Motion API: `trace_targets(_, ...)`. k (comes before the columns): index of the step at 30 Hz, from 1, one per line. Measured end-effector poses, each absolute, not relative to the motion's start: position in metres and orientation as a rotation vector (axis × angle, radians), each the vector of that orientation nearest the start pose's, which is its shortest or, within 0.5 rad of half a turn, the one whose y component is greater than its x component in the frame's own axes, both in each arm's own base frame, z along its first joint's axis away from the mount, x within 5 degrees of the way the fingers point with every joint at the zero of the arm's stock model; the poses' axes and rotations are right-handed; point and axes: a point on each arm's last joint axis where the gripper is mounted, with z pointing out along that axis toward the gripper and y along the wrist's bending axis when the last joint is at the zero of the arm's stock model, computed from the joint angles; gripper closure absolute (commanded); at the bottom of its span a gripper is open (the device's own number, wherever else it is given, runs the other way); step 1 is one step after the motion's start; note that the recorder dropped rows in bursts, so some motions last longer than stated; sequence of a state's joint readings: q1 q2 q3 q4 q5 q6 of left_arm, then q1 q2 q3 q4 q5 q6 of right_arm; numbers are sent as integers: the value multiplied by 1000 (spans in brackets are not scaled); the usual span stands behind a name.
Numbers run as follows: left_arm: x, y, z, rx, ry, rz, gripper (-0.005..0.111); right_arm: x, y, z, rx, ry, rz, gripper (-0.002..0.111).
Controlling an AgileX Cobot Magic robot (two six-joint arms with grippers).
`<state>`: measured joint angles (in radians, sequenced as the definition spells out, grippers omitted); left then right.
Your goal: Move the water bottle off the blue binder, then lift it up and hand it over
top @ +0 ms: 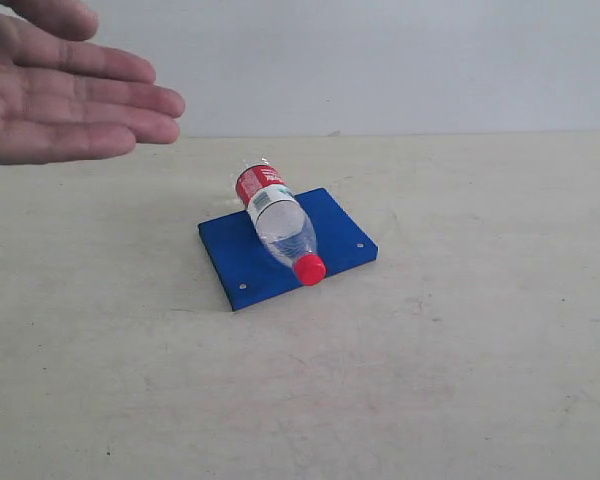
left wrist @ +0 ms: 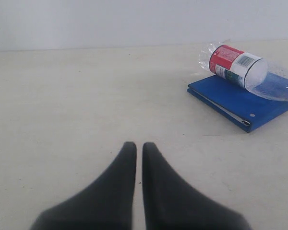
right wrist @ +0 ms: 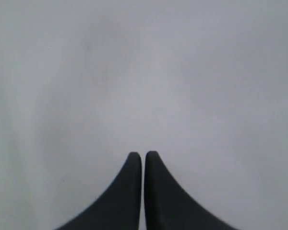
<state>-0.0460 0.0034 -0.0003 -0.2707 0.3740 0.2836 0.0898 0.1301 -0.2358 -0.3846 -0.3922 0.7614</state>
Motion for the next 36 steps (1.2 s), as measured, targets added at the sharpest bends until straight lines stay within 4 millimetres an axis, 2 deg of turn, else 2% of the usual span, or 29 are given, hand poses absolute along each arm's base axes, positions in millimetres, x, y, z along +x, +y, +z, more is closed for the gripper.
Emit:
trace_targets(1, 52, -11, 181, 139, 1843, -101, 102, 49, 25, 329, -70, 1073, 514, 109)
trace_targets(3, 52, -11, 181, 139, 1843, -101, 102, 76, 42, 340, -255, 1234, 522, 108)
trace_targets(5, 52, -11, 181, 139, 1843, -101, 102, 108, 60, 338, -461, 1441, 584, 105)
trace_targets(8, 52, -11, 181, 138, 1841, -101, 102, 160, 79, 312, -614, 1752, 791, 88)
trace_targets(12, 52, -11, 181, 138, 1839, -100, 102, 211, 91, 270, -660, 2016, 1018, 48)
trace_targets(13, 52, -11, 181, 138, 1839, -100, 102, 221, 94, 262, -665, 2054, 1065, 41)
trace_targets(14, 52, -11, 181, 138, 1839, -100, 102, 231, 95, 255, -658, 2089, 1100, 40)
trace_targets(17, 52, -11, 181, 138, 1839, -100, 102, 255, 98, 238, -595, 2175, 1170, 48)
trace_targets(19, 52, -11, 181, 138, 1839, -100, 102, 268, 102, 228, -555, 2218, 1198, 54)
trace_targets(21, 53, -11, 181, 137, 1837, -100, 102, 276, 110, 221, -549, 2243, 1191, 55)
trace_targets(24, 53, -11, 181, 137, 1836, -100, 102, 288, 130, 206, -610, 2273, 1124, 54)
trace_targets(28, 53, -11, 181, 137, 1836, -100, 102, 304, 158, 192, -754, 2255, 924, 54)
trace_targets(31, 53, -11, 181, 137, 1836, -100, 102, 317, 167, 188, -775, 2240, 789, 54)
trace_targets(36, 53, -11, 181, 137, 1836, -100, 102, 330, 180, 181, -786, 2236, 765, 54)
